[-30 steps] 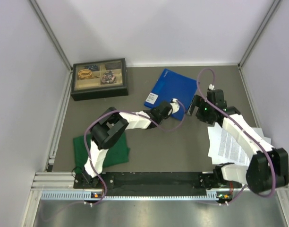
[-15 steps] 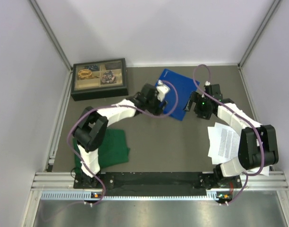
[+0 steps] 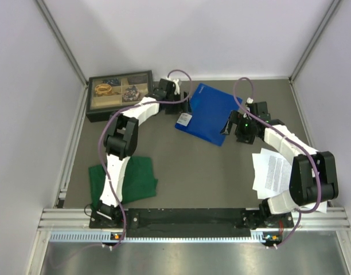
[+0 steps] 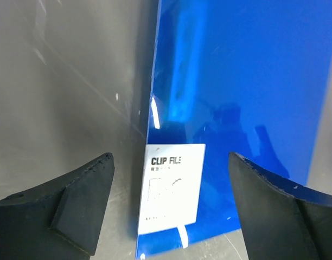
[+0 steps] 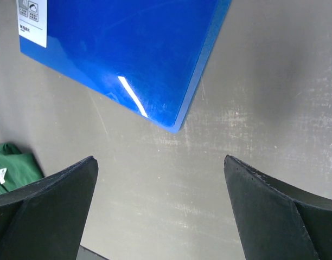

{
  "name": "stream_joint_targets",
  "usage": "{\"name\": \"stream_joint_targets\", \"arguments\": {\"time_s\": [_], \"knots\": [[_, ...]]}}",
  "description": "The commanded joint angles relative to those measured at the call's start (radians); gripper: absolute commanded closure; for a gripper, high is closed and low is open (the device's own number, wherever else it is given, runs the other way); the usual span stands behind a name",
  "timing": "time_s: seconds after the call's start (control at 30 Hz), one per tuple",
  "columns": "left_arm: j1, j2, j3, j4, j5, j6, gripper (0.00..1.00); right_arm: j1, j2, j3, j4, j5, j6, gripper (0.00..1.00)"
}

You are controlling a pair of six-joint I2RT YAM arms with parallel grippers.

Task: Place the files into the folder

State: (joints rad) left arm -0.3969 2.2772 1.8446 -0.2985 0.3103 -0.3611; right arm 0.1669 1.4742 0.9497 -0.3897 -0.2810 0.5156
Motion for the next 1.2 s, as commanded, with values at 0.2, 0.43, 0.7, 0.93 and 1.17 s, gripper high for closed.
{"name": "stream_joint_targets", "arguments": {"time_s": [0.2, 0.43, 0.7, 0.93, 1.17], "knots": [[-0.045, 0.004, -0.108, 0.019, -0.010, -0.156, 0.11, -0.004, -0.075, -0.029, -0.017, 0.060, -0.017, 0.01], [-0.100, -0.102, -0.355, 0.163, 0.038, -0.357, 0.31, -0.006, -0.106, -0.065, -0.032, 0.098, 0.024, 0.01], [-0.324, -0.214, -0.536, 0.418, 0.024, -0.575, 0.32, -0.101, -0.202, -0.244, 0.069, -0.026, 0.162, 0.01], [-0.422, -0.196, -0.536, 0.434, -0.007, -0.627, 0.25, -0.226, -0.291, -0.428, 0.210, -0.164, 0.219, 0.02], [-0.424, -0.278, -0.573, 0.397, -0.016, -0.537, 0.30, -0.345, -0.259, -0.476, 0.365, -0.334, 0.202, 0.28]]}}
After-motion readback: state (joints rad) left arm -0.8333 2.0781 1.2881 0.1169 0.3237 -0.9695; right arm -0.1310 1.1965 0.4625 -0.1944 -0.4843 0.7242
